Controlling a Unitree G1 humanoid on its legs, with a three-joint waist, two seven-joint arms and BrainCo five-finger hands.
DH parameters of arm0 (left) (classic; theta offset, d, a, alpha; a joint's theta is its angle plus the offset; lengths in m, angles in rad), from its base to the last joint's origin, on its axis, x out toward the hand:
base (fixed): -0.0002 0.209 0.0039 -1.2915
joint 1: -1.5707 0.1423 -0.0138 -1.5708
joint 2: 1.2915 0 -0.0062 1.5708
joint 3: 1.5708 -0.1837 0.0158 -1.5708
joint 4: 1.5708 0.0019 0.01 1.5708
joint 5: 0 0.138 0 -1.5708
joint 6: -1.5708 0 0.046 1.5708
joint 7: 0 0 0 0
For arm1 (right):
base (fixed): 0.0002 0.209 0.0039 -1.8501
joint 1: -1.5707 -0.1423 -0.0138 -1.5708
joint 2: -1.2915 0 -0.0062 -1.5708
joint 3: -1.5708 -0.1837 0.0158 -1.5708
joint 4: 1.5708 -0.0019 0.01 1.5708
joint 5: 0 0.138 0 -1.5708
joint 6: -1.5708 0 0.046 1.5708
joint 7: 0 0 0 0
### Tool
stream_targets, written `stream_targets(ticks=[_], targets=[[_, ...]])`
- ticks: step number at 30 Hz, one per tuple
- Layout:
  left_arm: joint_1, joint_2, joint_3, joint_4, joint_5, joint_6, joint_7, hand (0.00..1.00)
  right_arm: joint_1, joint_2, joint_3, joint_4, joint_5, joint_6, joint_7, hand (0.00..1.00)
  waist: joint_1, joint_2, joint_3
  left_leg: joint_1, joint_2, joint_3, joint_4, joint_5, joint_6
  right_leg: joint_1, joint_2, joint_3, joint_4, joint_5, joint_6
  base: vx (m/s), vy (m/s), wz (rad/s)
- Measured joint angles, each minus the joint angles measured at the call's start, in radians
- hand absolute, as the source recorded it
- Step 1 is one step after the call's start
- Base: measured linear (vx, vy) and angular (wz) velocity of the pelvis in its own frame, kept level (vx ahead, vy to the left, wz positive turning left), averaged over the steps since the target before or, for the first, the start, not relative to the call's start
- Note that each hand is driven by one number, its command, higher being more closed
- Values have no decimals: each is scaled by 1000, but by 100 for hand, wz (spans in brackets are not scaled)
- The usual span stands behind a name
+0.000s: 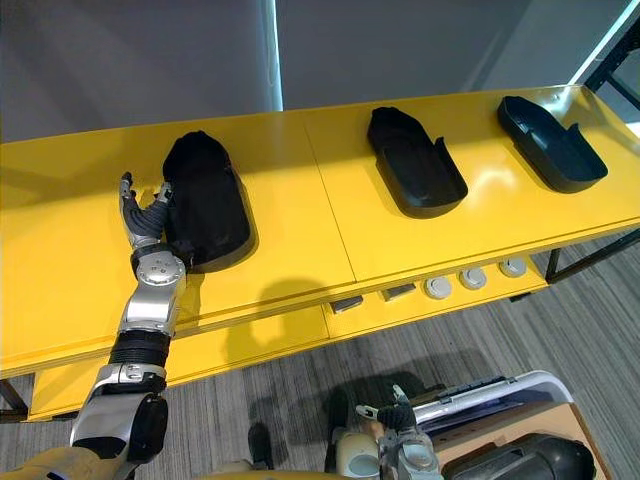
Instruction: Walk over and take plastic housings, then place them on the shelf
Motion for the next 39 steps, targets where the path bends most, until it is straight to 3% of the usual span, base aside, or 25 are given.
stream_targets(ticks=[7,10,15,16,21,22,26,29,39], targets=[[2,-10,-2,0,-31,-5,0,0,2,-1,-3,0,0,0,0,0,0,3,2,17,-1,3,-3,4,6,12,-1,3,5,0,0,0,2,0],[37,-31,-21,-108,-28,-8,0,0,2,-1,-4,0,1,0,1,0,1,5,3,24,-2,1,-3,4,6,20,-2,1,5,0,1,0,0,0],[125,-78,-122,-407,17,-71,0,0,5,-1,-4,22,6,0,3,0,5,14,9,28,-4,-24,-4,4,5,32,-5,-9,4,-3,4,16,10,9],[170,-107,-159,-513,35,-107,-1,0,5,-1,-4,25,8,-3,4,0,7,19,8,31,-4,-26,-4,3,5,38,-5,-9,4,-3,4,-3,15,3],[309,-164,-248,-682,55,-177,-29,0,2,-1,-23,54,32,-22,5,0,19,38,8,28,-4,-46,-7,-3,5,46,-4,-14,2,-5,5,-23,8,5],[333,-166,-263,-692,61,-183,-40,100,2,-2,-25,55,33,-23,5,0,23,42,9,29,-4,-48,-10,-3,5,48,-4,-16,2,-6,6,-22,2,11],[536,-147,-352,-708,156,-210,-117,100,-3,-17,-25,67,34,-24,6,0,32,61,1,33,-3,-53,-11,-3,5,61,-4,-31,0,-20,17,-14,1,11],[630,-111,-399,-686,227,-214,-179,100,-5,-17,-23,75,33,-27,7,0,33,61,0,34,-2,-53,-11,-2,5,66,-4,-34,-7,-21,19,-2,1,4],[650,-67,-437,-527,448,-194,-264,100,-13,-16,-17,105,28,-31,9,0,30,56,-28,40,-2,-51,-5,1,10,71,-2,-37,-23,-17,15,21,2,0]])
